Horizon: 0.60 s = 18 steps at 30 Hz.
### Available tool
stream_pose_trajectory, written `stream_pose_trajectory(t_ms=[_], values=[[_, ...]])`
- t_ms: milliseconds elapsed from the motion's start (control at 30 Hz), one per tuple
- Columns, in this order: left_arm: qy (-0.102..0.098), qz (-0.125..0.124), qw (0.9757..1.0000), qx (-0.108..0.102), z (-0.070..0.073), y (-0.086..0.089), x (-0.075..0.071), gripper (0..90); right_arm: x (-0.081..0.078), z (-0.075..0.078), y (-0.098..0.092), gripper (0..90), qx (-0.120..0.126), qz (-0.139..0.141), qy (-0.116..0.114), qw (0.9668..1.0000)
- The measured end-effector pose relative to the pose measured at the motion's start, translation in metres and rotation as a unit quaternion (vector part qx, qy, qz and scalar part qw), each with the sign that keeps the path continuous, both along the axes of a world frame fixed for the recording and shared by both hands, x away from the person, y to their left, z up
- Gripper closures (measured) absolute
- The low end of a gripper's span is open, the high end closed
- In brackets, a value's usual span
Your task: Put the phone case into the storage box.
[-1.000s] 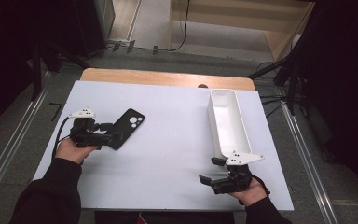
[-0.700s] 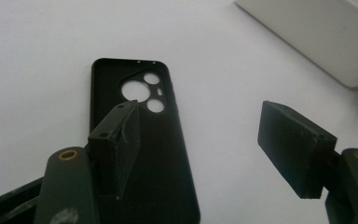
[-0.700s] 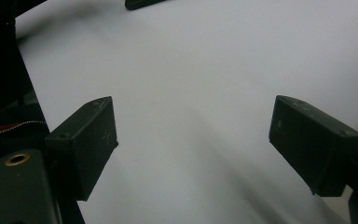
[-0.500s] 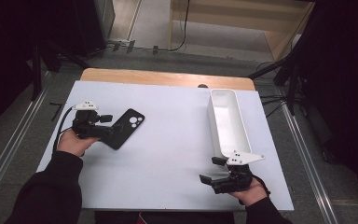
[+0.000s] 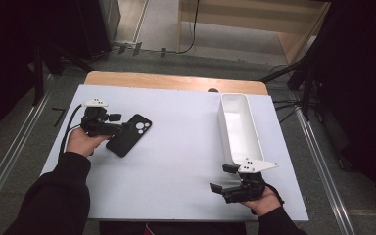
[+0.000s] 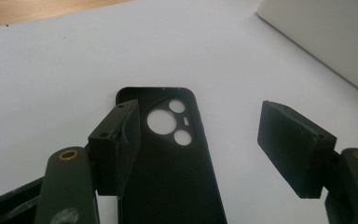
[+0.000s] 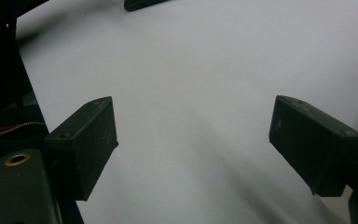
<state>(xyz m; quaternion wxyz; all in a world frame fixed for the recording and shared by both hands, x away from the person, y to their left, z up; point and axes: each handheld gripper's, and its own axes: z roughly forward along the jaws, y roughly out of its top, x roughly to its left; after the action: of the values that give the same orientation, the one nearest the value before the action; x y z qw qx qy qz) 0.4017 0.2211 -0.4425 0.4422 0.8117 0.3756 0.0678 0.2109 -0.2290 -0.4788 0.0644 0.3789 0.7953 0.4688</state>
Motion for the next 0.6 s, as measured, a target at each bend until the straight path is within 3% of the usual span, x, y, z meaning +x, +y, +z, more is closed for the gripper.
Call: stream_pose_trajectory(t_ms=[167,267,333,600], values=[[0.001,0.003,1.0,-0.001,-0.003,-0.003,0.002,27.7,-0.001,0.0,0.0,13.6,-0.002,0.003,0.0,1.0],[-0.017,0.017,0.9997,-0.001,-0.005,-0.004,0.003,7.1,-0.001,0.0,0.0,13.6,-0.002,0.002,0.002,1.0],[-0.013,0.015,0.9998,-0.005,-0.007,-0.004,0.003,0.0,-0.001,0.001,-0.001,13.6,-0.002,0.002,0.001,1.0],[-0.015,0.0,0.9998,0.013,-0.015,-0.009,0.002,0.0,-0.001,0.001,-0.001,13.6,-0.002,0.002,0.001,1.0]])
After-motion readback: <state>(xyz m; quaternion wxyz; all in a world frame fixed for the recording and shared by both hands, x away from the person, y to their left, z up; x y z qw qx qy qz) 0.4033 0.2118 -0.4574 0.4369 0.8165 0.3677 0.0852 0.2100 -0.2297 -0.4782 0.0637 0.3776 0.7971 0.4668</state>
